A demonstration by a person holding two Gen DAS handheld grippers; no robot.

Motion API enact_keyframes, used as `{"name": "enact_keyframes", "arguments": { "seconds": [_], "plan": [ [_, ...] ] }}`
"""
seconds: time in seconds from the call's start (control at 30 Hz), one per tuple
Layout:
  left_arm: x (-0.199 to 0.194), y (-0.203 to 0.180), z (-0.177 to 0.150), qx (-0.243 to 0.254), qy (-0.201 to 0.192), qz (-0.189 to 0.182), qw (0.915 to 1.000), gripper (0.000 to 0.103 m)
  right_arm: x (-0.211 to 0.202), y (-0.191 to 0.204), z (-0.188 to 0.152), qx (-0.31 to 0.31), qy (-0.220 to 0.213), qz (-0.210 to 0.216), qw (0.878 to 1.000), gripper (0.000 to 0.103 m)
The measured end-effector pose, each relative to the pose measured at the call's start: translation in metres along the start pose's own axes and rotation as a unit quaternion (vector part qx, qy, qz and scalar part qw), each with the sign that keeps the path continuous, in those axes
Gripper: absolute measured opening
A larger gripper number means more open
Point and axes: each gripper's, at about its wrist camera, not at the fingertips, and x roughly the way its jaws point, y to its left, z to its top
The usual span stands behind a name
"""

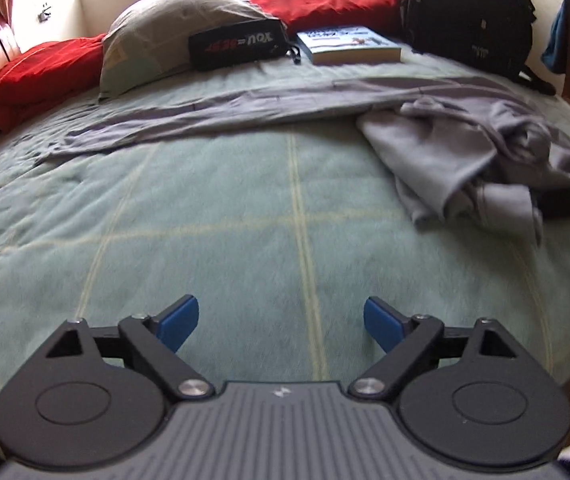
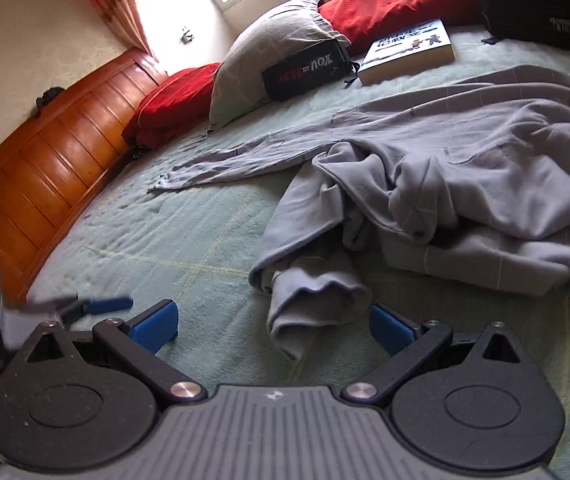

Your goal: Fold clothes

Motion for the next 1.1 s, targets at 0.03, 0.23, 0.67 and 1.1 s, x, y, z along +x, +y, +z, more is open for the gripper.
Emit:
{"name": "enact_keyframes", "arguments": {
  "seconds": [0.03, 0.23, 0.67, 1.1],
  "plan": [
    [-0.003, 0.002, -0.003, -0.002, -0.001, 0.01, 0.9999, 0.09, -0.001, 0.004, 0.001, -0.005, -0.008, 0.0, 1.0, 0.103],
    [-0.018, 0.029, -0.011, -0.055, -0.021, 0.034, 0.9977, 0.09, 0.01, 0.027, 0.017, -0.045, -0.032, 0.004, 0.998, 0.103],
    [-0.013, 0.06, -0.019, -0.091, -0.024, 0.045, 0.9945, 0.09, 0.077, 0.017, 0.038, -0.021, -0.027, -0.005, 0.999, 0.103],
    [-0.019, 0.1, -0.025, -0.114, -0.029, 0.06, 0.9913, 0.09, 0.118, 0.075, 0.057, -0.064, -0.02, 0.069, 0.995, 0.103]
  ]
}}
